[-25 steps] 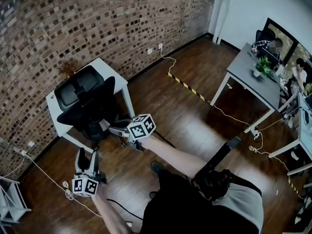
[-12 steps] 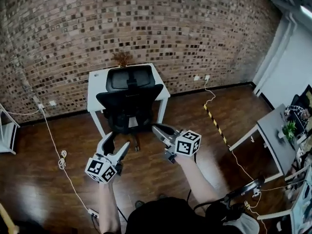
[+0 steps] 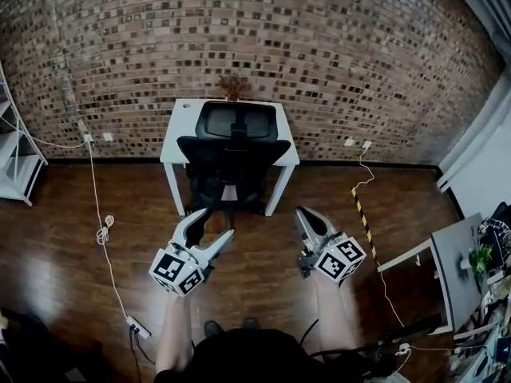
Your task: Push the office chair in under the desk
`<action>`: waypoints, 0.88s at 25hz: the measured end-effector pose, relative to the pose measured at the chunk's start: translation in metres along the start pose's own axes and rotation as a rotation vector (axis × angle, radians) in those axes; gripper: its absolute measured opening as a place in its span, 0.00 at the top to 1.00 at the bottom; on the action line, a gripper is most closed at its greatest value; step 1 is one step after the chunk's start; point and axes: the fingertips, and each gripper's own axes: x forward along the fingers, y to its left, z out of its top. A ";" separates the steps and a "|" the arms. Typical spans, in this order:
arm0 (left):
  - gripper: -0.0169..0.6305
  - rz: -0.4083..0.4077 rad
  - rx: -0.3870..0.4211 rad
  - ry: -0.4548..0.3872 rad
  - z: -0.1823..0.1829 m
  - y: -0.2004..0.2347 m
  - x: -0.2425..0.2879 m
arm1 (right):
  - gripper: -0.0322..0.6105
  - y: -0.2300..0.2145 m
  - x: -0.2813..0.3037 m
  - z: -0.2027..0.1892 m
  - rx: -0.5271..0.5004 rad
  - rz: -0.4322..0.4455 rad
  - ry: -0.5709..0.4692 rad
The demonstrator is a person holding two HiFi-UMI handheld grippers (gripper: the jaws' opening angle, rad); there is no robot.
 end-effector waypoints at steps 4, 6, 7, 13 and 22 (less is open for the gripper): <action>0.42 0.006 0.027 -0.010 0.000 -0.010 0.009 | 0.95 -0.005 -0.014 0.000 -0.057 -0.001 -0.024; 0.43 0.006 0.033 -0.012 -0.002 -0.013 0.014 | 0.95 -0.010 -0.019 -0.003 -0.066 0.004 -0.028; 0.44 0.005 0.036 -0.010 -0.006 -0.014 0.018 | 0.95 -0.014 -0.021 -0.005 -0.068 0.008 -0.028; 0.45 0.007 0.038 0.015 -0.029 -0.023 0.034 | 0.95 -0.026 -0.031 -0.015 -0.067 0.040 -0.026; 0.51 0.055 0.033 0.025 -0.040 -0.008 0.031 | 0.95 -0.028 -0.021 -0.032 -0.051 0.084 0.001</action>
